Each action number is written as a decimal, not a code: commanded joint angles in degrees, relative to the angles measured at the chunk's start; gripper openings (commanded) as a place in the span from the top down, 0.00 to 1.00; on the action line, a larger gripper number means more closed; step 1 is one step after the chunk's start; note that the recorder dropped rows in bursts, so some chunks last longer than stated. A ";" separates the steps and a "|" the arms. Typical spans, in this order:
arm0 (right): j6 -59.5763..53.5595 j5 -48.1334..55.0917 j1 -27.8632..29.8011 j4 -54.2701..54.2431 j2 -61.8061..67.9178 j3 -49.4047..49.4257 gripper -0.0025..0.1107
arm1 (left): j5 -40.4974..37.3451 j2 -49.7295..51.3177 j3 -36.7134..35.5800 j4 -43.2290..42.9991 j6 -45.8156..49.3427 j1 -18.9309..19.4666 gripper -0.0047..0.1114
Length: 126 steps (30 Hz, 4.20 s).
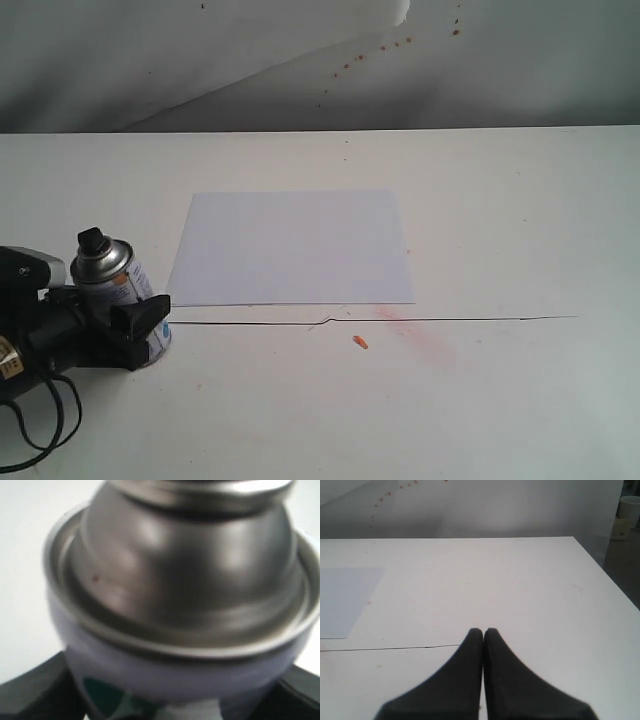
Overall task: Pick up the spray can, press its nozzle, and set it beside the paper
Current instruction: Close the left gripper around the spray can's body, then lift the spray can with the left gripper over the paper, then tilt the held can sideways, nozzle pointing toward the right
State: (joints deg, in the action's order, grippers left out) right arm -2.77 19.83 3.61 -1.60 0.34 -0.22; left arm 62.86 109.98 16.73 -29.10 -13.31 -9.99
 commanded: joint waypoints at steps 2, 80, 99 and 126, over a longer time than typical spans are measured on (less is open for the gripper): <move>0.00 -0.28 0.43 0.71 -0.34 0.22 0.98 | -0.58 -2.31 -0.11 -0.20 -0.82 -0.31 0.96; 0.00 -0.28 0.43 0.71 -0.34 0.22 0.98 | -84.72 -13.36 48.69 8.43 34.70 -22.48 0.96; 0.00 -0.28 0.43 0.71 -0.34 0.22 0.98 | -118.36 4.06 77.16 28.72 63.28 -22.97 0.96; 0.00 -0.95 0.43 0.71 -0.34 0.22 0.98 | -131.96 15.38 91.18 29.83 66.08 -20.77 0.96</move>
State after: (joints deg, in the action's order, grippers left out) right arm -2.77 19.83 3.61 -1.60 0.34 -0.22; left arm -68.64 126.16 107.17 -0.79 52.55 -30.83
